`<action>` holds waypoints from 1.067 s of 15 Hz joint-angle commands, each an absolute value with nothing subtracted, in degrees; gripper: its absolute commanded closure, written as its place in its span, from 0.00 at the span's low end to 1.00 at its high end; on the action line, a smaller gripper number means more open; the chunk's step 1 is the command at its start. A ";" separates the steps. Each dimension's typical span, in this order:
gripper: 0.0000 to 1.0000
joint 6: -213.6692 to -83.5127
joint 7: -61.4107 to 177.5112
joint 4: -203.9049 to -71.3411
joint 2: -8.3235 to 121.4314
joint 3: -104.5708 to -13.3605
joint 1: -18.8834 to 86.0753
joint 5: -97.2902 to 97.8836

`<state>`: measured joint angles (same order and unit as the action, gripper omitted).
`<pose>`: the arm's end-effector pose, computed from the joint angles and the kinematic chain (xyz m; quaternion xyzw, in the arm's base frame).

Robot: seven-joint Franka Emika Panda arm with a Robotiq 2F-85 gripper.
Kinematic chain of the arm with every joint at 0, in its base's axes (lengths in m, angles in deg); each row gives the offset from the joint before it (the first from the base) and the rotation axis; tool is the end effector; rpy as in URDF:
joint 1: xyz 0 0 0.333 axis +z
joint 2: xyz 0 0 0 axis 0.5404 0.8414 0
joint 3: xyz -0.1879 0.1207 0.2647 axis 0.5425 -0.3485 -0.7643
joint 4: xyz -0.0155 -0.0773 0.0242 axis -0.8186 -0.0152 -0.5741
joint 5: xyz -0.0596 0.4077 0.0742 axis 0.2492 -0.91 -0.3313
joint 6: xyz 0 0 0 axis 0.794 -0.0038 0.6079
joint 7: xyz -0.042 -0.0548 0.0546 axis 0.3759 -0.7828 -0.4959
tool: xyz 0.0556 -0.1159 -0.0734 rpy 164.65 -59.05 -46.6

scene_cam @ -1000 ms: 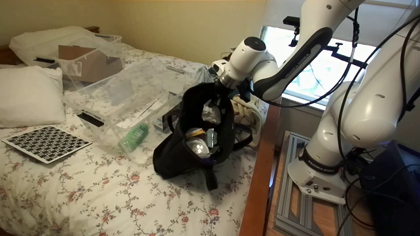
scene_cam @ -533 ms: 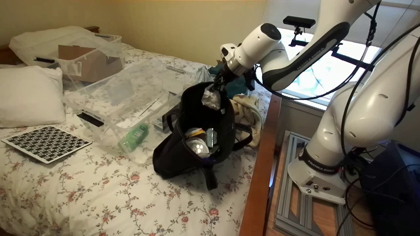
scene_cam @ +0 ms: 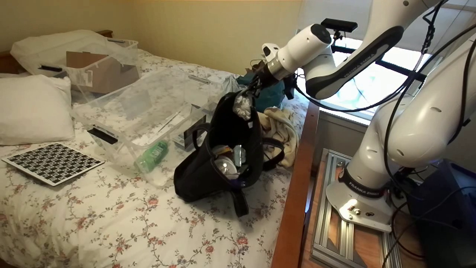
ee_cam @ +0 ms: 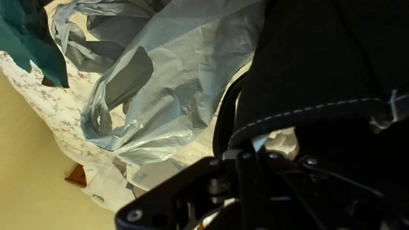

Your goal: Remove the white cloth from the black bag

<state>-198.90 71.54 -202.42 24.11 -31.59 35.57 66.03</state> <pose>0.4169 -0.1099 0.3309 0.9220 0.1770 0.3212 0.1242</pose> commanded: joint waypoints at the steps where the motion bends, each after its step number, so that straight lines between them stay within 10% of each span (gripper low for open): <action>1: 1.00 -201.64 79.12 -202.44 20.27 -28.25 35.01 72.65; 16: 1.00 -209.73 109.22 -202.91 11.32 -26.47 30.69 95.88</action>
<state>-209.43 103.46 -202.19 17.27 -26.63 33.58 92.73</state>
